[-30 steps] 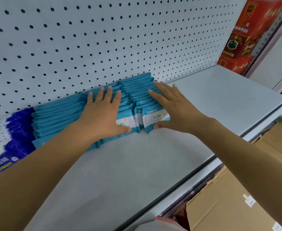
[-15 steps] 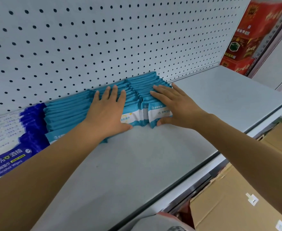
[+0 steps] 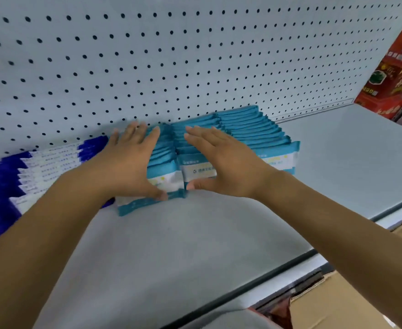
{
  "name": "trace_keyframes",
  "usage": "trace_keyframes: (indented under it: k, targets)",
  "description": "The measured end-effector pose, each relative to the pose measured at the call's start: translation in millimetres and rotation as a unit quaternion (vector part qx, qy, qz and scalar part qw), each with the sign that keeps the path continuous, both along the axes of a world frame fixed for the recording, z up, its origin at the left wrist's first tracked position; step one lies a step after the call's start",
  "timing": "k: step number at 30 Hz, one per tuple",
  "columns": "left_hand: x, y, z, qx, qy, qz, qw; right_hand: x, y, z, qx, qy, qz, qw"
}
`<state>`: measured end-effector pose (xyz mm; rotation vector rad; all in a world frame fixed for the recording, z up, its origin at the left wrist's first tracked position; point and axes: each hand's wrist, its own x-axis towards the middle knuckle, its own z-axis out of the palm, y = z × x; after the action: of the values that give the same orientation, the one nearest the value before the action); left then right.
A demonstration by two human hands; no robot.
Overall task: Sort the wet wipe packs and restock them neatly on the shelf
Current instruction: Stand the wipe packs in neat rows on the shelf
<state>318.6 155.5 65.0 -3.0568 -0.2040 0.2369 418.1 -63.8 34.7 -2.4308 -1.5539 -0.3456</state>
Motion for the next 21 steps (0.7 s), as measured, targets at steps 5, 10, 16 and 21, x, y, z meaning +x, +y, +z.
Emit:
trace_keyframes:
  k: [5, 10, 16, 21]
  targets:
    - [-15.6, 13.6, -17.9, 0.015, -0.014, 0.021, 1.0, -12.8, 54.1, -10.8, -0.092, -0.06, 0.012, 0.994]
    - [-13.7, 6.9, -17.8, 0.007, -0.043, 0.017, 0.999, -2.9, 69.8, -11.9, -0.139, -0.054, 0.005, 0.989]
    - [-21.0, 9.9, -19.3, -0.006, -0.064, 0.013, 0.998, -3.9, 63.9, -7.4, -0.141, -0.052, 0.023, 0.988]
    - [-62.2, 33.4, -7.8, -0.083, -0.137, 0.069, 0.985, -27.0, 72.1, 4.7, -0.116, -0.025, 0.045, 0.992]
